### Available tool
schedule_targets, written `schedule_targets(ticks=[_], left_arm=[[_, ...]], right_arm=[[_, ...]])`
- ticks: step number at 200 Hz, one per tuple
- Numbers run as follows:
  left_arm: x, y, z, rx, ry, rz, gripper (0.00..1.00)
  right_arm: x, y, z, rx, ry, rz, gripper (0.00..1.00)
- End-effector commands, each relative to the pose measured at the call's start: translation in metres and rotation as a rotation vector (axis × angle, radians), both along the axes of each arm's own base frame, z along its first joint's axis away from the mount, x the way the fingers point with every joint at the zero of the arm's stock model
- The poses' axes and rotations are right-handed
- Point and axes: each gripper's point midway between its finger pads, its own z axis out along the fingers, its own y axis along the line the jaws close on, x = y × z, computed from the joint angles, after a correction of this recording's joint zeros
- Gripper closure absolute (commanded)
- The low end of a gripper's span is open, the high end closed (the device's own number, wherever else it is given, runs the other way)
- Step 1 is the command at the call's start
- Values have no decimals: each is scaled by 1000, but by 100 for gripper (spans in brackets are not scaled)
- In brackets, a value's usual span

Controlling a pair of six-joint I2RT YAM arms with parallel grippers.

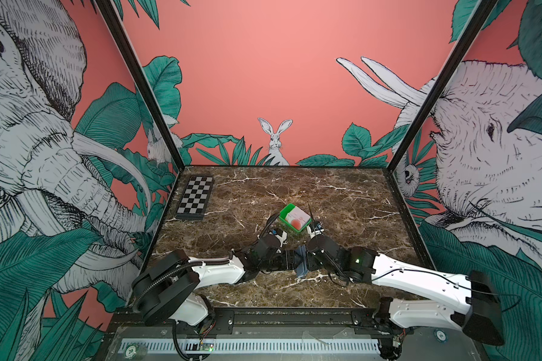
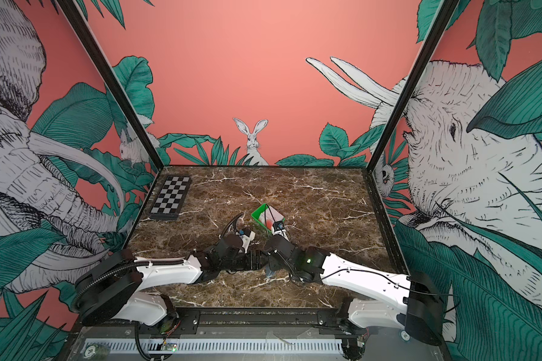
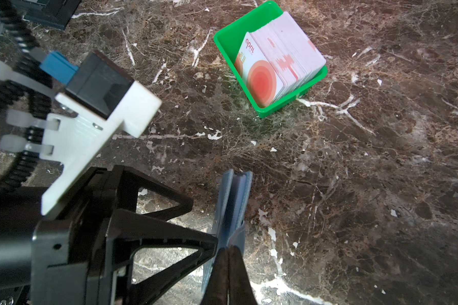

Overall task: Insert credit cards into a card holder
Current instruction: Open the card holder at the center of the table.

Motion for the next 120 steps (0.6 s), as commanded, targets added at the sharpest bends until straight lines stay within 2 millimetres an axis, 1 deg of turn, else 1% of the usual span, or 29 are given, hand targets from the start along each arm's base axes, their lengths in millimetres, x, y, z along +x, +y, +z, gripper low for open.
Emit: schedule_targets(ticks=[1, 16, 64, 120], left_arm=[[1, 4, 0, -5, 7, 19, 26], [1, 5, -3, 5, 11, 20, 28], [2, -1, -1, -6, 16, 3, 26], [1, -2, -6, 6, 27, -5, 28]], right_arm=[[4, 3, 18, 22, -43, 0, 100], [3, 4, 18, 24, -41, 3, 100], [3, 5, 21, 25, -47, 7, 100], [2, 5, 20, 19, -46, 11, 100]])
